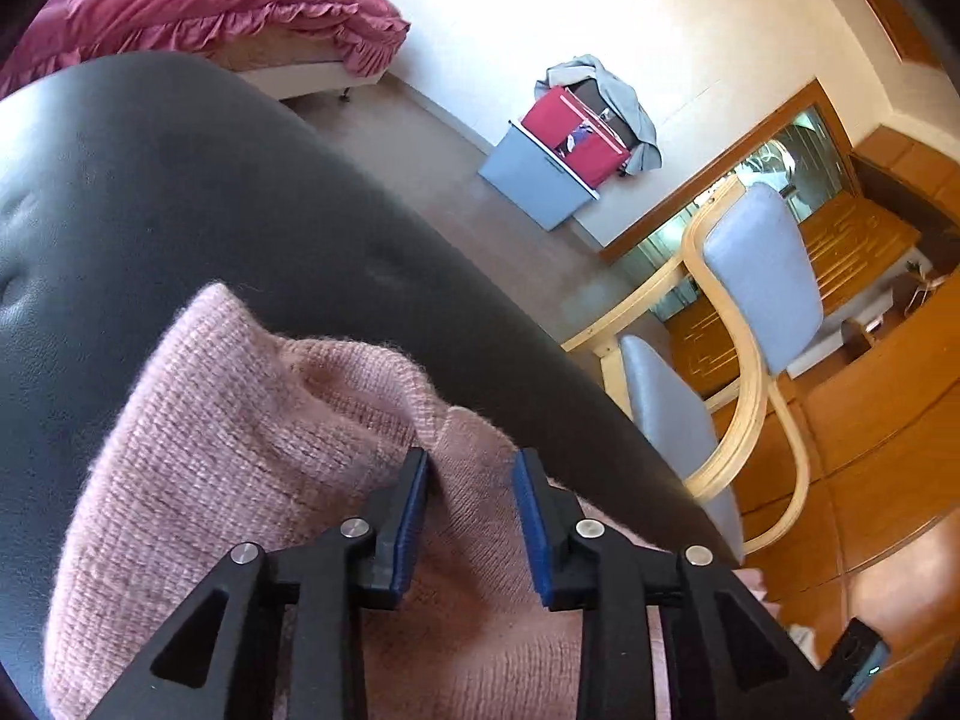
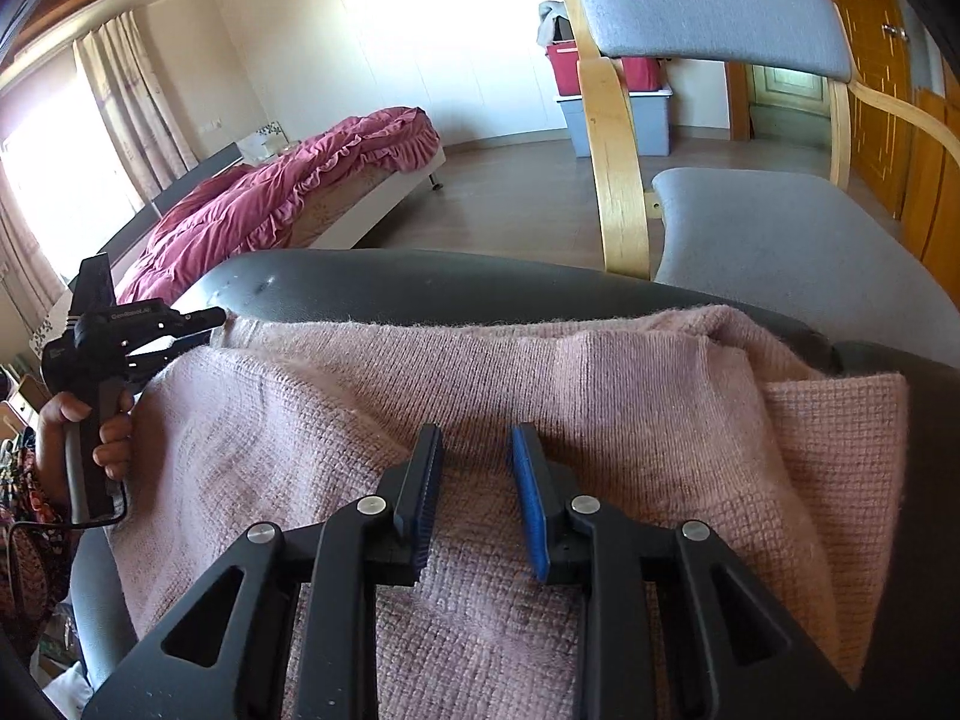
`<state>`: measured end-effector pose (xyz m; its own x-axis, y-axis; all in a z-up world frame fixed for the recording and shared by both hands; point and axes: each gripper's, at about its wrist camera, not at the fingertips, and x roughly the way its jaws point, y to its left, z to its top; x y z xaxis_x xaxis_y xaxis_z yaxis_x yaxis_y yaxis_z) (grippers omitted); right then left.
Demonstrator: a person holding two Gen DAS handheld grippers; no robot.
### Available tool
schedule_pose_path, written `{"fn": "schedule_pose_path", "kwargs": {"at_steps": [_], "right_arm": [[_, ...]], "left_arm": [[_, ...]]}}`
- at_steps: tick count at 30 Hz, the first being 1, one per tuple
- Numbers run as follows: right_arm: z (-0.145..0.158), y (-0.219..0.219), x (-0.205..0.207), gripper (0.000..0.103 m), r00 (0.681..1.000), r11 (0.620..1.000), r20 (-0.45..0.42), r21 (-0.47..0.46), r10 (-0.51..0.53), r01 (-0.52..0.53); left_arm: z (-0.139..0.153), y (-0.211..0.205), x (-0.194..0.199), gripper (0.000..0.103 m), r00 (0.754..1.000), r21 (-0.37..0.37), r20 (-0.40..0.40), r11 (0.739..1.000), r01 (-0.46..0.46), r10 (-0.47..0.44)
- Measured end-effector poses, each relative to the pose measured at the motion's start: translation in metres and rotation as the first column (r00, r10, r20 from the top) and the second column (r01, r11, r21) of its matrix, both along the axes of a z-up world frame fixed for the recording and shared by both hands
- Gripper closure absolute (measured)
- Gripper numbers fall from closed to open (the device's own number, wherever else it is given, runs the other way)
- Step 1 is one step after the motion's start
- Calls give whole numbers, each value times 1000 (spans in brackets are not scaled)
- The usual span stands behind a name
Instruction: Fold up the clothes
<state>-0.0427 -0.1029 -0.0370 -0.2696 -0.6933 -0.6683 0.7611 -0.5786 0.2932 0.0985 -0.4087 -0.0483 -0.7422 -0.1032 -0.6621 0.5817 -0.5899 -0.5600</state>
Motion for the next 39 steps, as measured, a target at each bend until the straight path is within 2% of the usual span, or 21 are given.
{"fn": "schedule_pose_path", "kwargs": {"at_steps": [1, 2, 8, 10, 12, 15, 19, 24, 25, 27, 28, 30, 32, 34, 36, 39], "right_arm": [[0, 0, 0, 76, 1000, 1000, 1, -1, 0, 0], [0, 0, 1, 76, 1000, 1000, 3, -2, -1, 1], [3, -1, 4, 76, 1000, 1000, -9, -4, -3, 3], [3, -2, 5, 76, 1000, 1000, -12, -2, -1, 1], [3, -2, 6, 76, 1000, 1000, -10, -2, -1, 1], [1, -2, 4, 76, 1000, 1000, 3, -5, 0, 0], [0, 0, 1, 76, 1000, 1000, 20, -14, 3, -3], [7, -4, 8, 76, 999, 999, -20, -29, 31, -31], [8, -5, 10, 76, 999, 999, -29, -32, 37, -38], [11, -6, 13, 76, 998, 998, -48, -38, 48, -50], [13, -7, 15, 76, 997, 998, -58, -41, 54, -57], [16, -9, 18, 76, 995, 997, -77, -46, 66, -70], [11, -12, 14, 76, 997, 998, -57, -15, 57, -58], [4, -10, 5, 76, 1000, 1000, -10, 0, 24, -24], [0, -1, -7, 76, 998, 999, 59, -41, -4, 7], [1, 11, -15, 76, 994, 993, 110, -115, -26, 39]], "left_arm": [[1, 3, -2, 80, 1000, -28, 12, 999, 21, -20], [2, 6, -4, 95, 999, -56, 24, 998, 42, -40], [39, 14, 9, 98, 997, -166, -80, 986, -19, 5], [48, 12, 10, 101, 995, -201, -94, 979, -44, 26], [50, 10, 8, 100, 996, -240, -76, 969, -64, 47], [39, -1, -1, 100, 998, -231, -22, 970, -70, 66], [36, 4, 21, 92, 986, -211, -52, 963, -166, 159], [33, 11, 52, 83, 955, -179, -97, 939, -293, 279], [30, 15, 50, 79, 966, -204, -64, 944, -258, 250], [24, 26, 40, 79, 988, -272, 41, 953, -134, 151], [17, 31, 35, 79, 985, -309, 117, 947, -84, 126], [5, 35, 32, 79, 969, -371, 219, 928, -25, 113], [2, 31, 43, 80, 960, -384, 234, 922, -56, 156], [2, 22, 47, 80, 938, -388, 255, 913, -122, 234], [4, 17, 54, 83, 937, -358, 235, 919, -164, 259], [18, 25, 59, 84, 928, -366, 200, 903, -226, 314]]}}
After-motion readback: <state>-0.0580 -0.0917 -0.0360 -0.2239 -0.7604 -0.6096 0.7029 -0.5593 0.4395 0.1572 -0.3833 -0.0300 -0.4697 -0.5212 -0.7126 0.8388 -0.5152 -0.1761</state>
